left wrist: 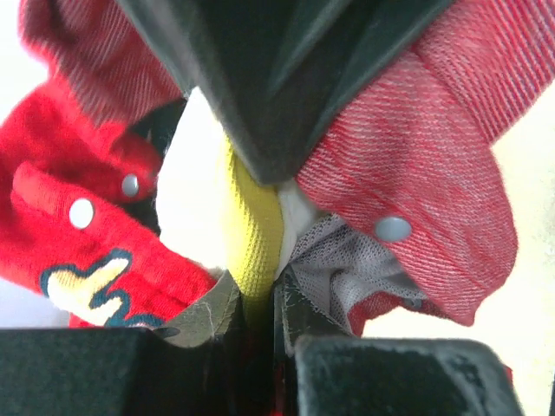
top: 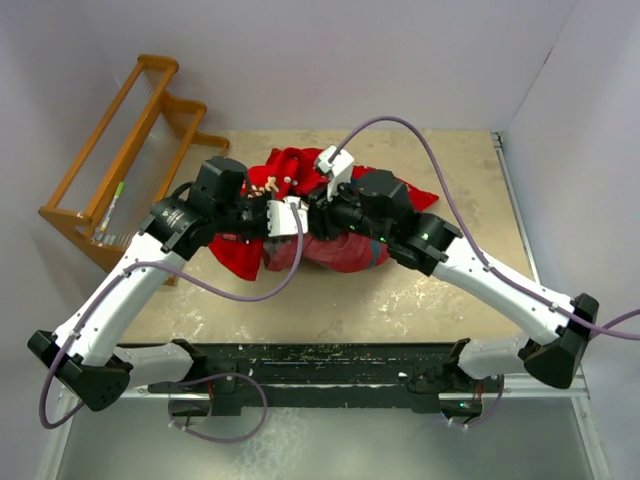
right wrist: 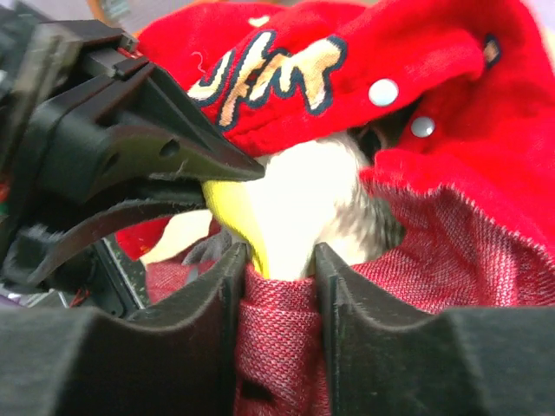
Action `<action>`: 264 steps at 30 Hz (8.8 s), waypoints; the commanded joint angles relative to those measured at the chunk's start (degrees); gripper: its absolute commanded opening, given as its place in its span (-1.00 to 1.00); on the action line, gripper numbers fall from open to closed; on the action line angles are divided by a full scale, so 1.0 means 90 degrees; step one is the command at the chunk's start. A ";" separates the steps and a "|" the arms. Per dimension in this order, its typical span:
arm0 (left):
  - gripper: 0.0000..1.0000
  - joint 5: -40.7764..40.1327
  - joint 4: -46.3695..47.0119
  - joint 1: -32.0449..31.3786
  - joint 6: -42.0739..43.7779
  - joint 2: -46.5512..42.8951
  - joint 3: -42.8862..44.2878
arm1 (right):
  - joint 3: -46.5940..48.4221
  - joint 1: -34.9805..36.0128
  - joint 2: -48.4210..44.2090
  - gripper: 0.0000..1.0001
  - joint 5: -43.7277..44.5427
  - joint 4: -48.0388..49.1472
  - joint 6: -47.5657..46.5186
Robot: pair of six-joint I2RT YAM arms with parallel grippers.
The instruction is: Remove the pillowcase from the pillow
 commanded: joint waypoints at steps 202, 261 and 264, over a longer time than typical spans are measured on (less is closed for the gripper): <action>0.99 0.3089 -0.2361 0.1735 0.0790 0.0156 0.1327 | 0.0145 -0.0247 -0.1658 -1.00 0.0435 0.0766 0.1902; -1.00 -0.0568 -0.0264 0.1026 -0.1692 0.0535 0.1800 | -0.1870 0.0129 -0.2261 -0.82 -0.0707 0.0866 0.1913; -1.00 -0.0758 -0.0175 0.1026 -0.1599 0.0552 0.1799 | -0.1995 0.0134 -0.2487 -1.00 -0.0491 0.0985 0.1933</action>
